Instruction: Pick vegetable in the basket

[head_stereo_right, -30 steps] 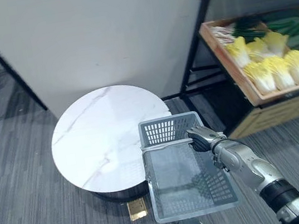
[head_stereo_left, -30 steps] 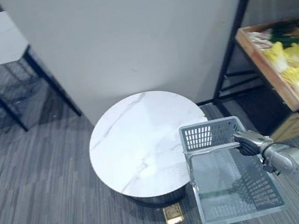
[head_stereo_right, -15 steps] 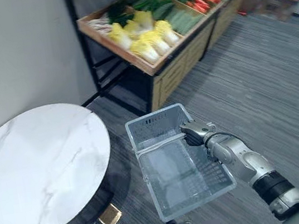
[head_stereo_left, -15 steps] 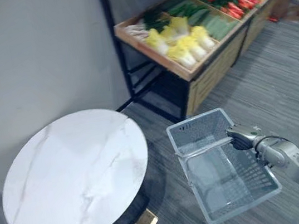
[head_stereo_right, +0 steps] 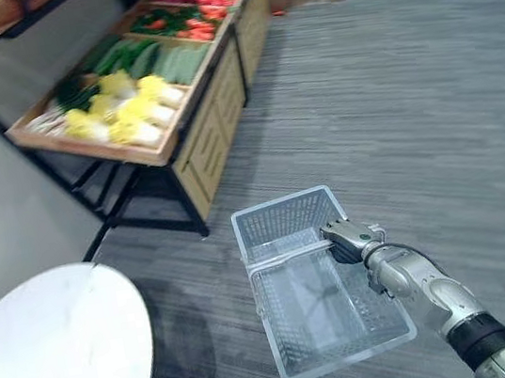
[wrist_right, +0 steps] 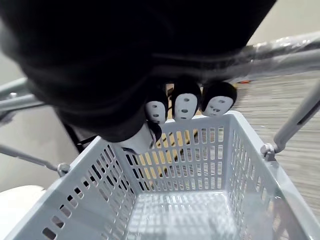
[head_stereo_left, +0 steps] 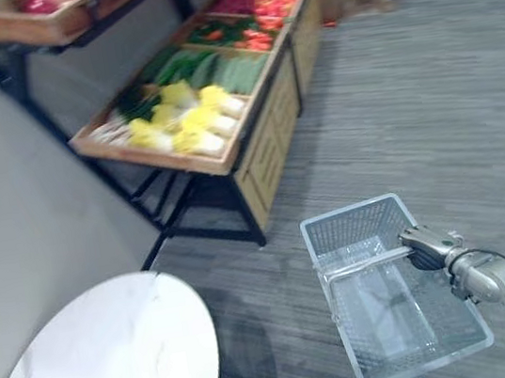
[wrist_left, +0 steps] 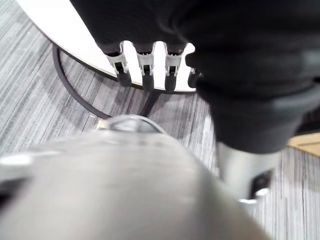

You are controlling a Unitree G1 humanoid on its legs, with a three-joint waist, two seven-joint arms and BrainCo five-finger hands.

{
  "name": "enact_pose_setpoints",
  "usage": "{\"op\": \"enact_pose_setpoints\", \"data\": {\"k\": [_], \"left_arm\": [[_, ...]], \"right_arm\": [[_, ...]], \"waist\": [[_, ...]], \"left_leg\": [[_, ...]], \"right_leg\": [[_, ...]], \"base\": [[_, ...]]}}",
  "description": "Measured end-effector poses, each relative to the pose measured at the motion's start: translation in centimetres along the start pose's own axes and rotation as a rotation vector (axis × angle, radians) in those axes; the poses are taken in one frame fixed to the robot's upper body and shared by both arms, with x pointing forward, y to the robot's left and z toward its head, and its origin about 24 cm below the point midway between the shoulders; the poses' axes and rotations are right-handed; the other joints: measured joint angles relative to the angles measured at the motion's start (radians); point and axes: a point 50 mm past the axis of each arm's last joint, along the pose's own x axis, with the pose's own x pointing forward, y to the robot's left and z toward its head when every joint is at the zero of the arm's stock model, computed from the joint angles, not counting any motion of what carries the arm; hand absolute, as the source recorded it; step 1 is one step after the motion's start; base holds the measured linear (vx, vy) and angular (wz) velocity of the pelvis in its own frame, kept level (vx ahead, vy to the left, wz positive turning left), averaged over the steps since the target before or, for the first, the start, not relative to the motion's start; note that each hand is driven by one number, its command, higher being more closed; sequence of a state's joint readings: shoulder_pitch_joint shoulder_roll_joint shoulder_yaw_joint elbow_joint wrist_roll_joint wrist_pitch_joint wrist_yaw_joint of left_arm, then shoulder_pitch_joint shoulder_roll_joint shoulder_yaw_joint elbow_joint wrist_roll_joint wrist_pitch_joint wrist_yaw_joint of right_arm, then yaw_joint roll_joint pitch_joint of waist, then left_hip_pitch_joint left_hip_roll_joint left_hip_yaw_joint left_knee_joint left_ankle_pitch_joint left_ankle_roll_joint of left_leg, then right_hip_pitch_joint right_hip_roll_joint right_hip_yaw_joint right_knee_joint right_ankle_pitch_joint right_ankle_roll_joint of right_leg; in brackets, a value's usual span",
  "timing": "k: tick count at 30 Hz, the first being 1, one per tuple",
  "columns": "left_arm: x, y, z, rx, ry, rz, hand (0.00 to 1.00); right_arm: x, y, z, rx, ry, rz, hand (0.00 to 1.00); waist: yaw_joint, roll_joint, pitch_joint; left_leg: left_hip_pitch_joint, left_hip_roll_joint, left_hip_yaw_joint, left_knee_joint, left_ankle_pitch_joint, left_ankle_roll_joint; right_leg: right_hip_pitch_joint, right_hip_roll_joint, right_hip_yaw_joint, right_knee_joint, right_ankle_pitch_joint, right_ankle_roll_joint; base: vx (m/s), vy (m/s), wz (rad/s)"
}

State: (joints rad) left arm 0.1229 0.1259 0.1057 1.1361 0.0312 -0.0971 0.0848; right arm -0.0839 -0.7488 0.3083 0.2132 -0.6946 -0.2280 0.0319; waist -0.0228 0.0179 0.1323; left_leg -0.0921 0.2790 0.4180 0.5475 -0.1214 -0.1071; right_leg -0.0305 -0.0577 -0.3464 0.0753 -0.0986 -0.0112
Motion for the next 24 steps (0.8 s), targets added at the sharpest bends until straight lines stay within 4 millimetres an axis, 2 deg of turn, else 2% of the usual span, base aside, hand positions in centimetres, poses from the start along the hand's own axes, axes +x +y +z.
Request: {"op": "enact_pose_setpoints", "data": {"k": [2,4,6,7,8,9,10,12,16,18,20,21,22,24], "left_arm": [[0.0,-0.3,0.2,-0.018,-0.012,-0.006,0.00],[-0.1,-0.4,0.2,-0.038,-0.019,-0.006,0.00],[-0.2,-0.9,0.2,-0.050,-0.022,-0.016,0.00],[-0.2,-1.4,0.1,-0.055,-0.019,-0.027,0.00],[-0.1,-1.3,0.3,-0.050,-0.026,-0.029,0.00],[-0.1,-1.1,0.6,-0.045,-0.035,-0.026,0.00],[0.1,-0.6,1.3,-0.039,-0.063,-0.017,0.00],[0.2,-0.1,1.8,-0.017,-0.080,-0.013,0.00],[0.2,-0.1,1.9,0.013,-0.086,-0.021,0.00],[0.2,-0.2,1.9,0.031,-0.087,-0.028,0.00],[0.2,0.0,1.7,0.078,-0.080,-0.033,0.00],[0.2,0.0,1.6,0.093,-0.077,-0.036,0.00],[0.2,0.1,1.6,0.110,-0.074,-0.037,0.00],[0.4,-0.1,2.4,0.136,-0.095,-0.042,0.00]], "right_arm": [[-0.1,-0.2,-0.5,0.007,0.022,-0.009,1.00],[-0.1,-0.3,-1.1,0.008,0.044,-0.013,1.00],[-0.3,-0.2,-1.6,0.005,0.065,-0.002,1.00],[-0.4,-0.1,-1.9,0.002,0.075,0.006,1.00],[-0.3,0.3,-1.7,0.023,0.078,0.009,1.00],[-0.4,0.6,-1.6,0.030,0.077,0.016,1.00],[-0.6,1.1,-1.6,0.046,0.080,0.024,1.00],[-0.9,2.0,-1.4,0.093,0.093,0.022,1.00],[-1.6,3.3,-1.4,0.132,0.117,0.047,1.00],[-1.5,3.8,-1.2,0.167,0.130,0.040,1.00],[-1.5,3.4,-1.5,0.196,0.155,-0.016,1.00],[-1.6,3.4,-1.6,0.197,0.159,-0.019,1.00],[-1.6,3.4,-1.7,0.203,0.170,-0.033,1.00],[-1.8,3.5,-2.0,0.219,0.195,-0.044,1.00]], "waist": [[0.000,0.012,0.013],[0.008,0.018,0.014],[0.019,0.037,0.020],[0.025,0.059,0.018],[0.022,0.059,0.018],[0.020,0.042,0.022],[0.017,0.020,0.024],[0.017,-0.012,0.022],[0.022,-0.015,0.023],[0.024,-0.012,0.023],[0.007,-0.019,0.029],[0.001,-0.021,0.030],[-0.007,-0.022,0.031],[-0.025,-0.015,0.035]], "left_leg": [[-0.014,-0.072,-0.148,-0.255,0.002,-0.012],[-0.026,-0.104,-0.270,-0.412,0.017,-0.035],[-0.025,-0.108,-0.316,-0.479,0.066,-0.043],[-0.016,-0.103,-0.310,-0.496,0.141,-0.041],[0.005,-0.115,-0.278,-0.504,0.128,-0.024],[0.009,-0.130,-0.265,-0.509,0.128,-0.023],[0.010,-0.157,-0.252,-0.513,0.115,-0.002],[0.018,-0.197,-0.217,-0.522,0.104,0.016],[0.066,-0.234,-0.172,-0.522,0.064,0.059],[0.087,-0.230,-0.151,-0.521,0.034,0.062],[0.145,-0.239,-0.120,-0.536,0.001,0.088],[0.162,-0.243,-0.118,-0.543,-0.003,0.093],[0.194,-0.250,-0.118,-0.554,-0.009,0.100],[0.218,-0.249,-0.119,-0.563,-0.015,0.113]], "right_leg": [[-0.014,0.013,0.078,0.004,0.008,0.012],[-0.040,0.016,0.138,0.018,0.012,0.019],[-0.043,0.025,0.196,0.021,0.027,0.031],[-0.046,0.035,0.233,0.031,0.022,0.049],[-0.046,0.015,0.264,0.036,0.021,0.074],[-0.048,-0.002,0.268,0.031,0.027,0.083],[-0.050,-0.030,0.278,0.013,0.032,0.096],[-0.051,-0.070,0.299,-0.008,0.046,0.119],[-0.062,-0.103,0.308,0.063,0.038,0.140],[-0.121,-0.103,0.308,0.189,0.037,0.141],[-0.204,-0.116,0.291,0.411,0.043,0.131],[-0.217,-0.124,0.284,0.461,0.050,0.121],[-0.247,-0.144,0.264,0.541,0.070,0.093],[-0.267,-0.185,0.194,0.589,0.039,0.060]], "base": [[0.14,0.150,-1.05],[0.17,0.214,-1.06],[0.22,0.281,-1.07],[0.22,0.318,-0.98],[0.20,0.317,-0.82],[0.16,0.296,-0.49],[0.11,0.222,-0.22],[0.13,0.291,-0.29],[0.09,0.199,-0.35],[0.02,0.103,-0.45],[-0.01,0.103,-0.40],[0.00,0.098,-0.16],[0.10,0.101,-0.05],[0.15,0.076,0.00]]}}
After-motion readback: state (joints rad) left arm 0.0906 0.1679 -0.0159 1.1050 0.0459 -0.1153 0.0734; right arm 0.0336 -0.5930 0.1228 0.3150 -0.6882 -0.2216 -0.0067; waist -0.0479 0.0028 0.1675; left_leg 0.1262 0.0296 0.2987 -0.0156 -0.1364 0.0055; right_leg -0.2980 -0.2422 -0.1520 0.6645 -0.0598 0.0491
